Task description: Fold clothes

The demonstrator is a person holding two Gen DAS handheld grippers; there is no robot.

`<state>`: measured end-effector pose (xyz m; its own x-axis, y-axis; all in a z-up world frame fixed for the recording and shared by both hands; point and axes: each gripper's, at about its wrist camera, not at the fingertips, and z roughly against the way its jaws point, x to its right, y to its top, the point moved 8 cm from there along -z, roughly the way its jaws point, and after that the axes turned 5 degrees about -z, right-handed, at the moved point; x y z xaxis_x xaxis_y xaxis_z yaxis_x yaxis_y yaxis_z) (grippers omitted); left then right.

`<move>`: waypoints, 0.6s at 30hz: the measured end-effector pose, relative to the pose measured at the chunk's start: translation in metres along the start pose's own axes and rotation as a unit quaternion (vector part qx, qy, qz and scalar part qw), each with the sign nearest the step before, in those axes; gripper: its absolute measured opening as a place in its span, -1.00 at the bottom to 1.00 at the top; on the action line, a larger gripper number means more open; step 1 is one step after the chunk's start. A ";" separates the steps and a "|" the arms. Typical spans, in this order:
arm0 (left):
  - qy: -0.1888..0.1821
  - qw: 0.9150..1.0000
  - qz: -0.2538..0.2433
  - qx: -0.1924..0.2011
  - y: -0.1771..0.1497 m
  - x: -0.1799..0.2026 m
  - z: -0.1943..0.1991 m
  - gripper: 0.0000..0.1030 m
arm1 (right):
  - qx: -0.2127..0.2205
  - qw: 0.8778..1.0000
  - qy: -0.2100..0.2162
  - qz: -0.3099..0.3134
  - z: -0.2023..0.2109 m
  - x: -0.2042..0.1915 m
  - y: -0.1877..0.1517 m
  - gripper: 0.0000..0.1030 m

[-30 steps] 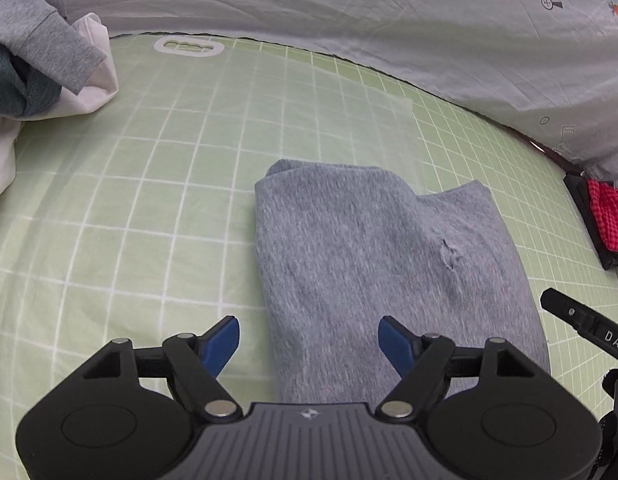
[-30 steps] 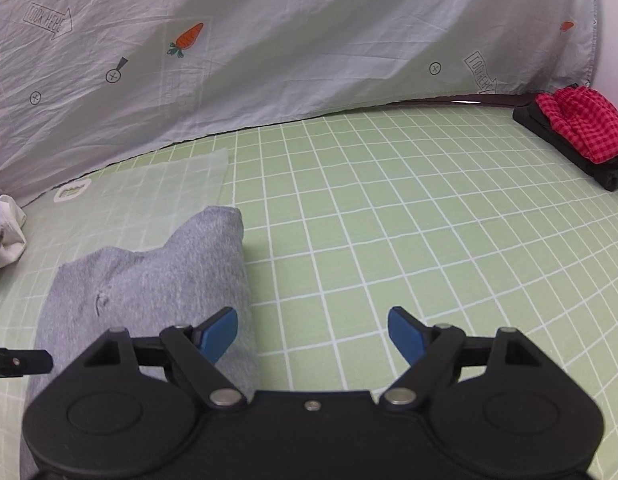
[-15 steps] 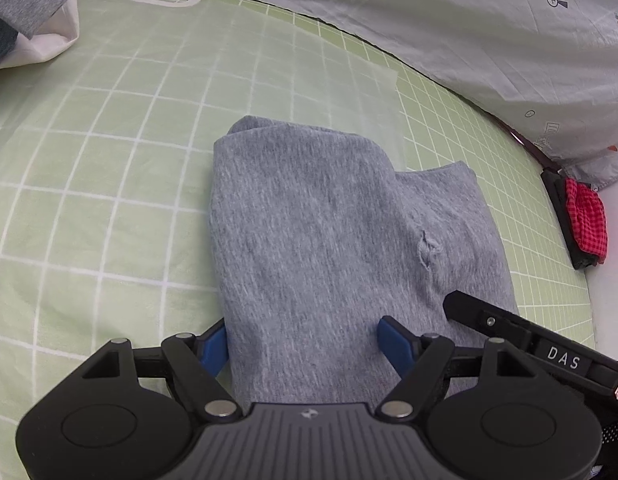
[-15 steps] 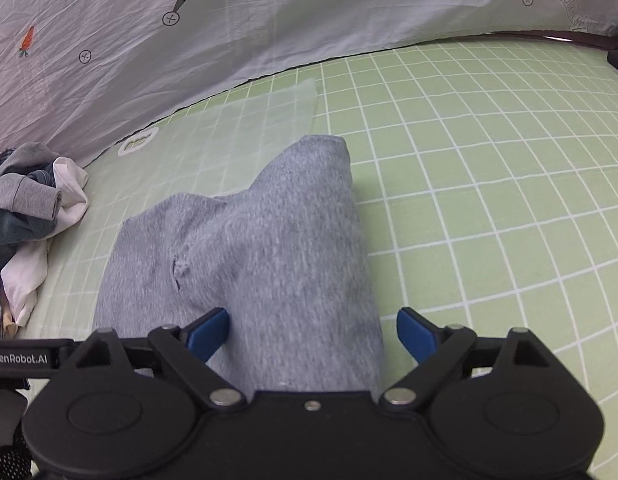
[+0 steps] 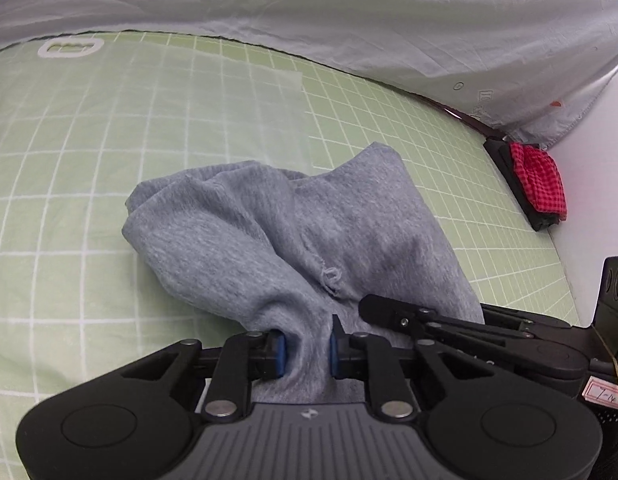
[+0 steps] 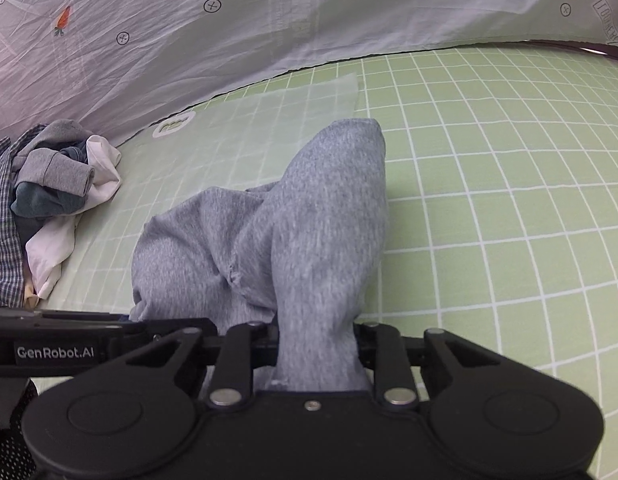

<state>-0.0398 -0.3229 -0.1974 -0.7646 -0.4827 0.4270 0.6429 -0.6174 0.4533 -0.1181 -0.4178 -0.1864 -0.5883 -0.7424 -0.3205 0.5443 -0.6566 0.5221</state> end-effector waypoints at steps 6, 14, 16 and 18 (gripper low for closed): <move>-0.018 0.998 -0.057 0.005 0.005 0.045 -0.001 -0.61 | 0.033 0.999 -0.026 -0.024 0.041 0.029 -0.003 -0.56; -0.044 0.989 -0.142 -0.009 0.005 0.139 -0.030 -0.61 | 0.079 0.990 -0.055 -0.102 0.094 0.112 -0.009 -0.56; -0.041 0.988 -0.150 -0.007 0.009 0.165 -0.042 -0.61 | 0.087 0.989 -0.054 -0.104 0.105 0.139 -0.009 -0.56; -0.040 0.988 -0.149 -0.006 0.011 0.197 -0.059 -0.61 | 0.093 0.989 -0.052 -0.101 0.116 0.168 -0.011 -0.56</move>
